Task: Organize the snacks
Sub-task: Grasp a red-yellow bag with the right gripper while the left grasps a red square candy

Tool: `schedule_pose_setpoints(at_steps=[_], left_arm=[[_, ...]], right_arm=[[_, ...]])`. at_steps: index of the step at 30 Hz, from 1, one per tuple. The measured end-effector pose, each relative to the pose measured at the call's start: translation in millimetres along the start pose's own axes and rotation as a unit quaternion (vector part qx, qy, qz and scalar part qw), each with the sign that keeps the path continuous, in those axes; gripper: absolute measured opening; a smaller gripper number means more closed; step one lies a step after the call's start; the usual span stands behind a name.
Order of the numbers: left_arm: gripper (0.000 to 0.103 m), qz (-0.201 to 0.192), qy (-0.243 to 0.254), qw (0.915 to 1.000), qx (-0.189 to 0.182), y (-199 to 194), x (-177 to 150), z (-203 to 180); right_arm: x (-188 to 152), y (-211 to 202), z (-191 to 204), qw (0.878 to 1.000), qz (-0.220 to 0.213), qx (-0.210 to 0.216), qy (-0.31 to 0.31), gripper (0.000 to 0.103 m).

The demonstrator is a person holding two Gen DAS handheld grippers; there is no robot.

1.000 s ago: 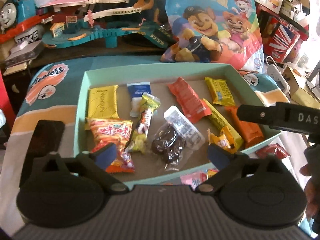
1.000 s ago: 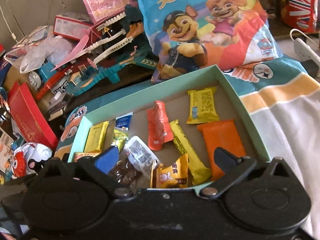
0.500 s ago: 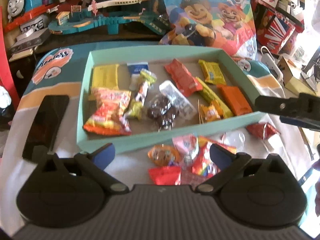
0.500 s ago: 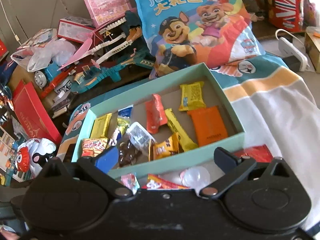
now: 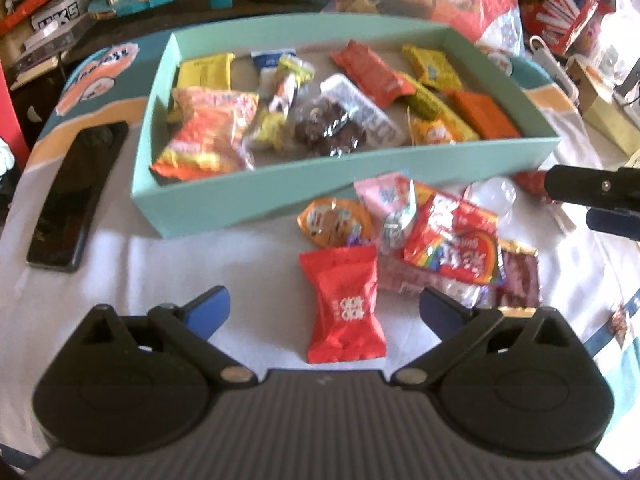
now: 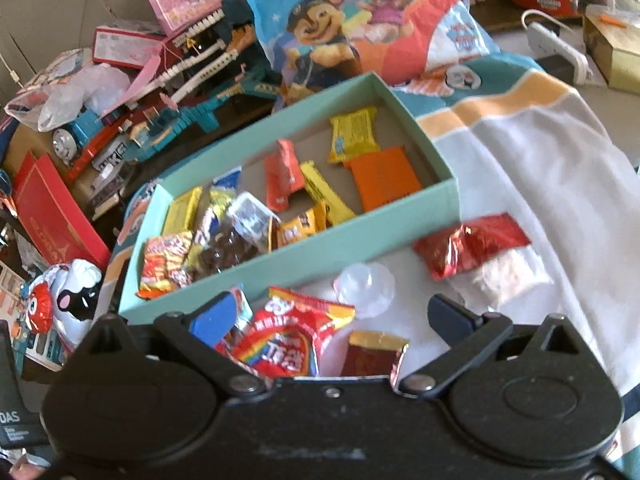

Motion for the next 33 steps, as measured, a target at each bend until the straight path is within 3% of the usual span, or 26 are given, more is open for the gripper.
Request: schedule_pose_setpoints(at_steps=[8, 19, 26, 28, 29, 30, 31, 33], left_arm=[[0.103, 0.021, 0.011, 0.9996, 0.014, 20, -14, 4], [0.103, 0.020, -0.020, 0.9987, 0.043, 19, -19, 43], [0.103, 0.017, -0.006, 0.9993, 0.033, 24, -14, 38], [0.086, 0.008, 0.001, 0.9995, 0.032, 23, -11, 35], [0.068, -0.002, 0.013, 0.9991, 0.039, 22, -9, 34], [0.041, -0.011, 0.024, 0.9990, 0.036, 19, -7, 32], [0.035, -0.012, 0.025, 0.9992, 0.027, 16, -6, 31], [0.033, -0.007, 0.020, 0.9996, 0.021, 15, -6, 34]], right_arm=[[-13, 12, -2, 1.000, 0.019, 0.000, 0.003, 0.103], [-30, 22, -13, 0.999, 0.036, -0.009, 0.018, 0.103], [-33, 22, -5, 0.999, 0.031, -0.005, -0.005, 0.102], [-30, 22, 3, 0.999, 0.030, 0.003, -0.019, 0.097], [-27, 23, 9, 0.999, 0.030, 0.007, -0.025, 0.095], [-25, 24, 11, 0.999, 0.032, 0.009, -0.030, 0.090], [-24, 26, 14, 0.999, 0.035, 0.007, -0.036, 0.088], [-27, 33, 19, 0.998, 0.050, -0.001, -0.039, 0.085]])
Point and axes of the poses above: each gripper's, at about its wrist camera, not at the fingertips, and y roughly the way its jaws point, z to its left, x to its top, the point moved 8 cm from there along y, roughly the way its jaws point, and after that the axes turned 11 degrees about -z, right-handed, at the moved point
